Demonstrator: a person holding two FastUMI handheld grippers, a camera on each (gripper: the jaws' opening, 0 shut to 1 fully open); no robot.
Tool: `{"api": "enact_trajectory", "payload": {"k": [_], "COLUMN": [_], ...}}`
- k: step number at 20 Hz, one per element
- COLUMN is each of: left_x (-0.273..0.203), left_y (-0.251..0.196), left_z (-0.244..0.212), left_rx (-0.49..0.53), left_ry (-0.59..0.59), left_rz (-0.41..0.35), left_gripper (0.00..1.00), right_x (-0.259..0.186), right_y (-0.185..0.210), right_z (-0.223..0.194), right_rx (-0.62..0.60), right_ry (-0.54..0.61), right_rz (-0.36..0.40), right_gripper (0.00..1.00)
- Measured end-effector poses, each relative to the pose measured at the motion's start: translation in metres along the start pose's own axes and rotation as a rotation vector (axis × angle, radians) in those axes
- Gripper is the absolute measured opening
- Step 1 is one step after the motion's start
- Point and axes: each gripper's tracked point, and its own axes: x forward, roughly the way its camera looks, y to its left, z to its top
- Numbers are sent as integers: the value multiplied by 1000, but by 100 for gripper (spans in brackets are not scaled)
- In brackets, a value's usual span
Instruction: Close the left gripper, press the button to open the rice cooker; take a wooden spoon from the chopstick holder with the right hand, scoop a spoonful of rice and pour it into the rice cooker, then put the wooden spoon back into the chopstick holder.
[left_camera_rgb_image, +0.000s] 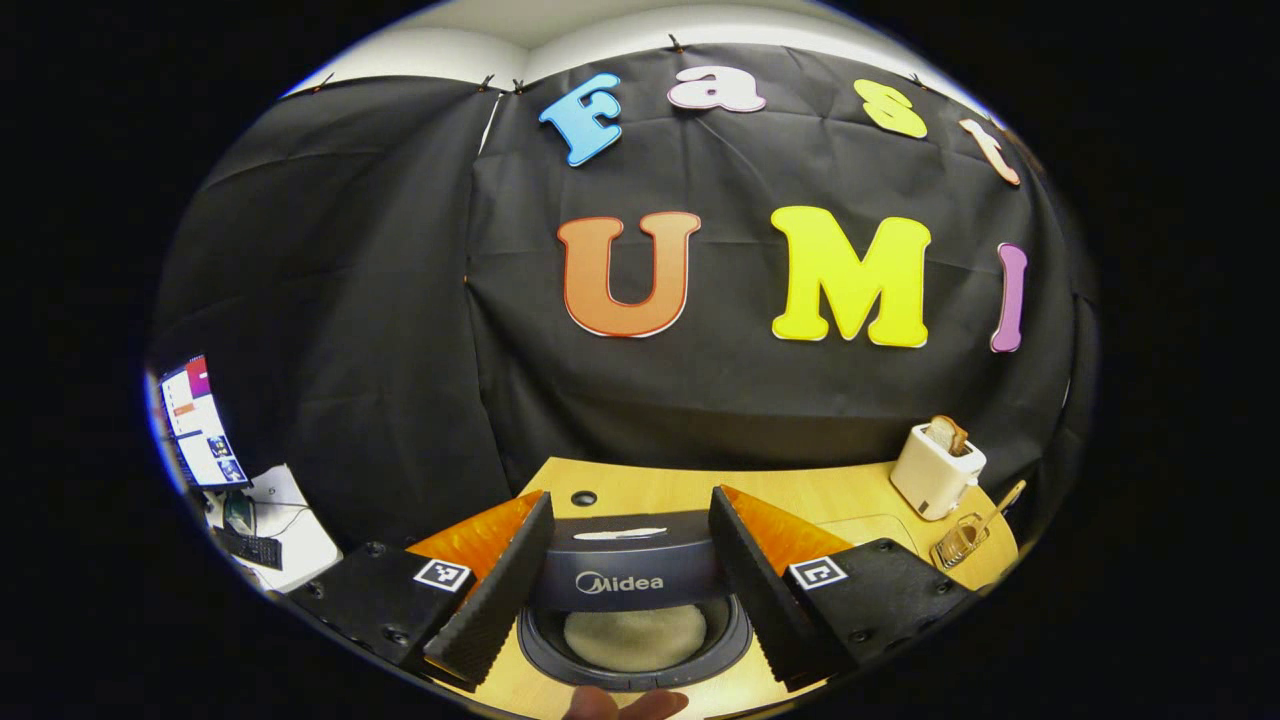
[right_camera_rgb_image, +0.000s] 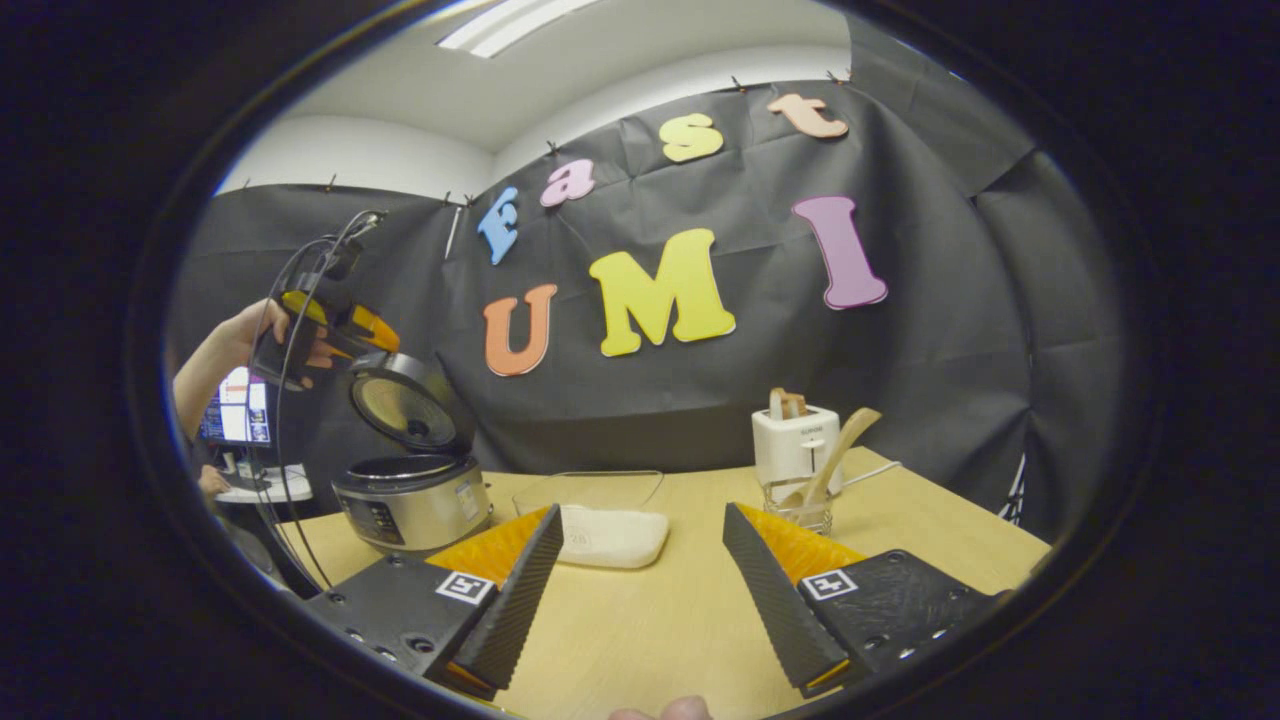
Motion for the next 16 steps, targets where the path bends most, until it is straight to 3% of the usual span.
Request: {"api": "enact_trajectory", "payload": {"k": [2,3,4,5,6,16], "left_x": [-10,-13,-16,-18,-19,-31], "left_y": [-2,-3,-4,-4,-4,-10], "left_z": [-19,-26,-31,-38,-44,-107], "left_rx": [-4,-4,0,1,-13,-18], "left_ry": [-1,-11,-26,-30,-30,-54], "left_rz": [0,3,8,11,14,47], "left_gripper": [99,99,99,99,99,100], "right_x": [-2,-3,-4,-4,-4,0], "right_y": [5,7,9,12,14,21], "right_z": [1,2,2,2,1,-12], "right_rx": [-7,-16,-25,-37,-49,-80], "right_ry": [-1,-6,-11,-16,-19,-2], "right_rz": [5,4,5,7,7,-9], "right_gripper": [91,95,91,100,95,95]}}
